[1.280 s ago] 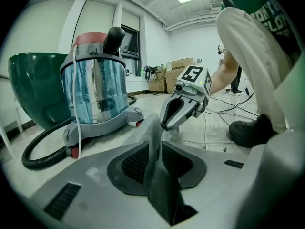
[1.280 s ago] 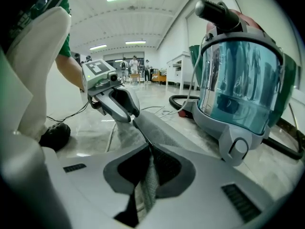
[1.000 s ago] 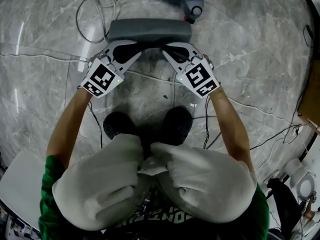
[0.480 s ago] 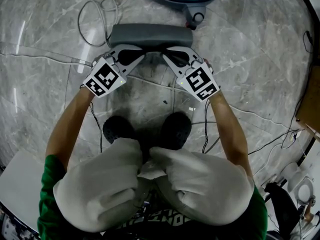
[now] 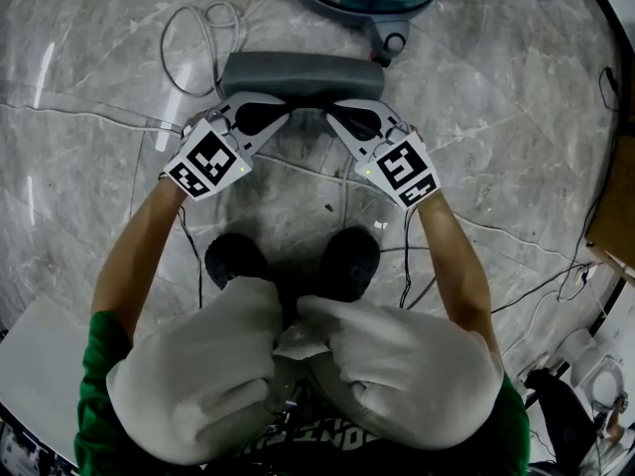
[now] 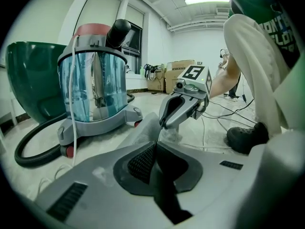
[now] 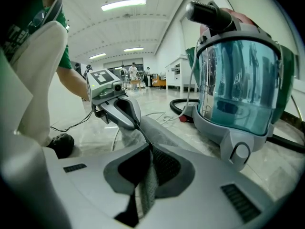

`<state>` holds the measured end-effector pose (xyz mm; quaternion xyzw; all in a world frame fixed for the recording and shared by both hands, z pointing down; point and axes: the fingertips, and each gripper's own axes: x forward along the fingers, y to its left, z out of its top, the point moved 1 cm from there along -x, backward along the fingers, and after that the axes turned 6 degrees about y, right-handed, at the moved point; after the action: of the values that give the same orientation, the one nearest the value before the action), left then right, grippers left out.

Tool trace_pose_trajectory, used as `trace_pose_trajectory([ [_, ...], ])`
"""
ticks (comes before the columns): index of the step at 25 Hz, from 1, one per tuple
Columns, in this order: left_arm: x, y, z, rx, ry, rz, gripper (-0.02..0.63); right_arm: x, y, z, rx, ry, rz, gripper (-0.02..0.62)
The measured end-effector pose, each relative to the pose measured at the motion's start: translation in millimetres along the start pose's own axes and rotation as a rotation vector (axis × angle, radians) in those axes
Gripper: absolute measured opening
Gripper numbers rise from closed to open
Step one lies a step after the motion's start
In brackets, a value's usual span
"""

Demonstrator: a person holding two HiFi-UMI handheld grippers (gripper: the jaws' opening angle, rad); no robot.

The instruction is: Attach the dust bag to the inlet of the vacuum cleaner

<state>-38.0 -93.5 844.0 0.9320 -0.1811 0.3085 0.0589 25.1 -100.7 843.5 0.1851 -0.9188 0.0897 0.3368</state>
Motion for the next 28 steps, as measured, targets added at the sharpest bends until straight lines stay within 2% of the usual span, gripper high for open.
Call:
trace_pose_trajectory([
  [9,-26,10,41,0.035,-0.062,0.039,0.015,-31,-5,38,-0.019,-0.072,-0.032,0.028],
  [16,-55,21,86,0.126,-0.085,0.055,0.014,-60,-12,77,-0.014,-0.147,-0.052,0.028],
  [25,-88,31,142,0.208,-0.131,0.075,0.014,-104,-21,129,-0.074,-0.222,-0.104,0.028],
  [28,-100,35,156,0.214,-0.143,0.081,0.014,-114,-21,145,-0.083,-0.243,-0.121,0.028],
])
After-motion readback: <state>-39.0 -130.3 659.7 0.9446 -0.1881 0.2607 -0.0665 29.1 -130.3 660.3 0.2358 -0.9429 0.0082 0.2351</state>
